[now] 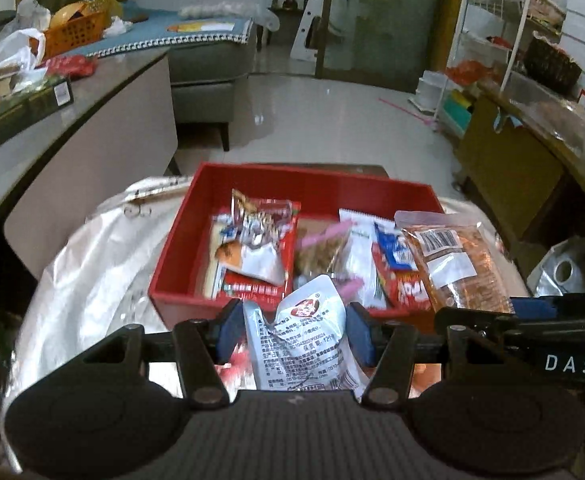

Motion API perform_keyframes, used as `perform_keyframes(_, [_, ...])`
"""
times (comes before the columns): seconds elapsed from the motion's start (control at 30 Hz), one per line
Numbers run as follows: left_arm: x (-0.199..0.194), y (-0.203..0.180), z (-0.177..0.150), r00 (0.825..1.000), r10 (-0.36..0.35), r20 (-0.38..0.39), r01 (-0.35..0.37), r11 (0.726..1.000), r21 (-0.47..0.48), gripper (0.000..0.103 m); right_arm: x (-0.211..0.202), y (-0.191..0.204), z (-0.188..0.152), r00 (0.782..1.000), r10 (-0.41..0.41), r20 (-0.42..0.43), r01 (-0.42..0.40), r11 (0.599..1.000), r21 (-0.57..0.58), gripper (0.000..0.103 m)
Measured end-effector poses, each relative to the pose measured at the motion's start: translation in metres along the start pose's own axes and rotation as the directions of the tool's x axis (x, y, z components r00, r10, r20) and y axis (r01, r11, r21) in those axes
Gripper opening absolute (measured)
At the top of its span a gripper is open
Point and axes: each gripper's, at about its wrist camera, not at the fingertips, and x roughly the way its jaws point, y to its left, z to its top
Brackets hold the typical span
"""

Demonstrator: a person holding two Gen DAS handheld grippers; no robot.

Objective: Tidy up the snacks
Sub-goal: 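Lift and carry the orange packet and white packet over the red box with both grippers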

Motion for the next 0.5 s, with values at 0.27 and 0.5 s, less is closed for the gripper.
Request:
perform_keyframes(0.27, [0.007,-0.004,0.021,0.999,0.014,0.046,-0.014,1.0,0.006,0.049,0.002,-0.007,0.021,0.999,-0.014,0.052,0.013,1.0,0.021,0.064])
perform_keyframes(0.5, [0.018,-0.007,0.04,0.997,0.025,0.075,-0.025,1.0,0.007,0.049,0.007,-0.011,0.034,0.997,-0.014,0.073,0.012,0.999,0.031,0.064])
